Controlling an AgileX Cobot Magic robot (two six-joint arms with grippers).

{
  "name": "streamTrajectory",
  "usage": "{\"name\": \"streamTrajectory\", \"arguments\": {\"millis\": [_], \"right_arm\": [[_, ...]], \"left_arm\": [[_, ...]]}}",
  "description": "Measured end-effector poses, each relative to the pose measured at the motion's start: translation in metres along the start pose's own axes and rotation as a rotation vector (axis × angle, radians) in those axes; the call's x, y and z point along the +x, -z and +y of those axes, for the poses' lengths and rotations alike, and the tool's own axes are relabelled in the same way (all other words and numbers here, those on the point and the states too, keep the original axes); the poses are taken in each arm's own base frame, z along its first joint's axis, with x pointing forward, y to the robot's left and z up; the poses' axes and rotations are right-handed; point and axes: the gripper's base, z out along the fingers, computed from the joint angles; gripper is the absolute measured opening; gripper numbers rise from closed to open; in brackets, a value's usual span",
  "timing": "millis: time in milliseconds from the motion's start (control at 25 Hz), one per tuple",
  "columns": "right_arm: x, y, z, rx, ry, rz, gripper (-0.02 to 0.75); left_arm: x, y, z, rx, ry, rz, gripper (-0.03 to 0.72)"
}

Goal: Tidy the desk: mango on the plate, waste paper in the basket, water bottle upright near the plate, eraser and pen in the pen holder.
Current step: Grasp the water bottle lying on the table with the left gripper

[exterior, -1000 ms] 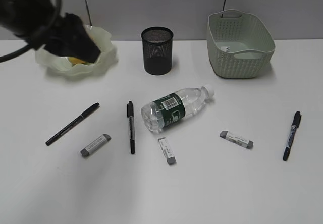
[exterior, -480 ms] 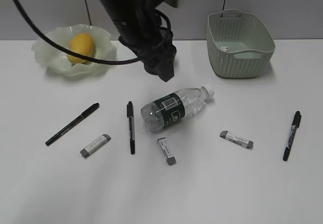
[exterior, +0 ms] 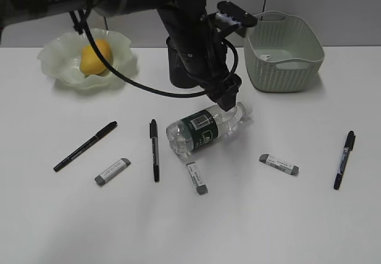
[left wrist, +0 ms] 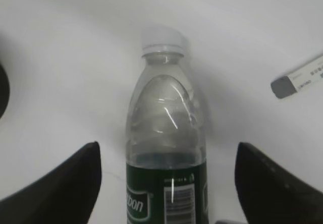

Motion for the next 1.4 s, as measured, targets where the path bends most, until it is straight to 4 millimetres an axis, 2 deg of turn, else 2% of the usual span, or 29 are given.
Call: {"name": "streamTrajectory", "arguments": {"millis": [240, 640, 880, 1040, 1200, 1400], "right_arm": [[0.003, 0.005, 0.0, 0.001, 0.0, -0.037, 0.49], [0.003, 0.005, 0.0, 0.001, 0.0, -0.037, 0.49], [0.003, 0.005, 0.0, 0.001, 0.0, -0.037, 0.49], [0.003, 0.005, 0.0, 0.001, 0.0, -0.037, 0.49], [0.003, 0.005, 0.0, 0.001, 0.0, -0.038, 0.49], [0.003, 0.005, 0.0, 0.001, 0.0, -0.038, 0.49]], "left_arm": [[0.005, -0.024, 0.001, 0.009, 0.013, 0.031, 0.629], [0.003, -0.053, 0.004, 0.012, 0.025, 0.029, 0.629], [0.009, -0.071, 0.005, 0.013, 0.041, 0.065, 0.627], [0.011, -0.076, 0.005, 0.014, 0.049, 0.074, 0.608], [0.011, -0.076, 0.005, 0.015, 0.052, 0.076, 0.514], [0.01, -0.073, 0.005, 0.017, 0.051, 0.083, 0.508]]}}
